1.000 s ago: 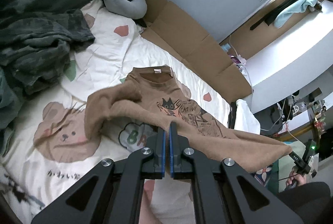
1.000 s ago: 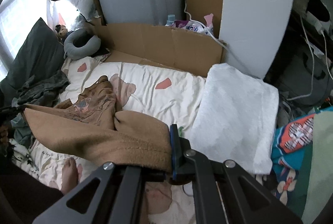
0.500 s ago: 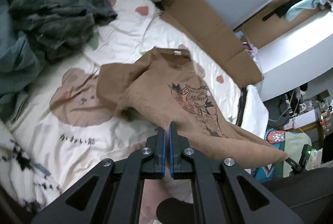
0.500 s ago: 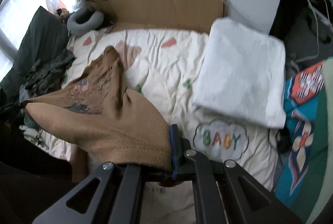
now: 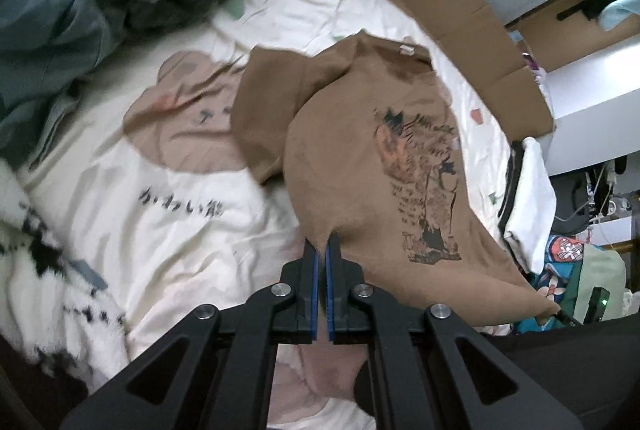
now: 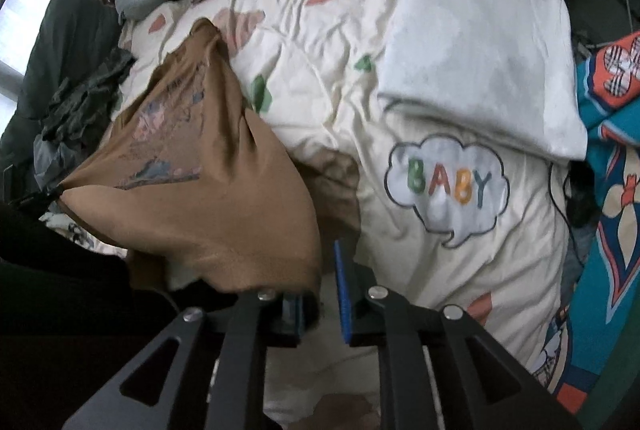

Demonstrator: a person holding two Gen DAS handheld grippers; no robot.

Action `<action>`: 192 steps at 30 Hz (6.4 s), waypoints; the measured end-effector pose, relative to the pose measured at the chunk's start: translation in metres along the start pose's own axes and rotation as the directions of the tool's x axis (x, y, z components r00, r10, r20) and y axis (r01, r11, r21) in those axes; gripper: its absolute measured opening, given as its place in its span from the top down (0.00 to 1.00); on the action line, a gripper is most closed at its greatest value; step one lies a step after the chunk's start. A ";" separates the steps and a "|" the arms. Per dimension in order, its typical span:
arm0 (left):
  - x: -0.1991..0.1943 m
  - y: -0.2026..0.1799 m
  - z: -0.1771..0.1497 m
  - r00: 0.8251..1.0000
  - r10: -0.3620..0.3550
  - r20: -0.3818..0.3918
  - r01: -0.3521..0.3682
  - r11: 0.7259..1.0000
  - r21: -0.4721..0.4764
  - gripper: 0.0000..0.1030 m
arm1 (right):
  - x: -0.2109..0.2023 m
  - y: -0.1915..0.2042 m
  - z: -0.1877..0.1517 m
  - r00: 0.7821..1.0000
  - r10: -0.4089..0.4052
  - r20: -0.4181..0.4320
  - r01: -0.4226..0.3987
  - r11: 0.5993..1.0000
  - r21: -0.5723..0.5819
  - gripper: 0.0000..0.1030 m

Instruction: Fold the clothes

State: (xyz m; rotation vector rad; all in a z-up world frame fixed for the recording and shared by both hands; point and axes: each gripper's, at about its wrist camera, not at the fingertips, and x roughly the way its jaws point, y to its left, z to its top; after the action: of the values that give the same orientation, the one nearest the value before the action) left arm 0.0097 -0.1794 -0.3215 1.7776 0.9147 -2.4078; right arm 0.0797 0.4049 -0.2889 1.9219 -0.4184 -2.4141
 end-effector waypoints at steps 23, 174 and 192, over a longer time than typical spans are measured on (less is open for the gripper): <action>-0.027 0.065 -0.051 0.992 0.095 -0.081 -0.105 0.985 -0.135 0.98 | 0.017 0.000 0.035 1.000 -0.007 0.028 0.006 1.000 0.015 0.88; 0.054 0.009 0.168 0.908 0.140 0.394 -0.164 0.986 0.028 0.88 | 0.145 0.123 0.286 0.968 0.170 0.185 -0.142 0.978 -0.154 0.96; 0.075 0.009 0.164 0.935 0.105 0.337 -0.126 0.991 0.042 0.88 | 0.106 0.094 0.273 0.964 0.021 0.267 0.017 0.990 -0.138 0.96</action>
State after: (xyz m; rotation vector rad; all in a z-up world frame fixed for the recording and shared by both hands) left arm -0.1566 -0.2373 -0.3608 1.3296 0.6831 -2.5728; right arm -0.2216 0.3463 -0.3136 1.5455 -0.2483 -2.6325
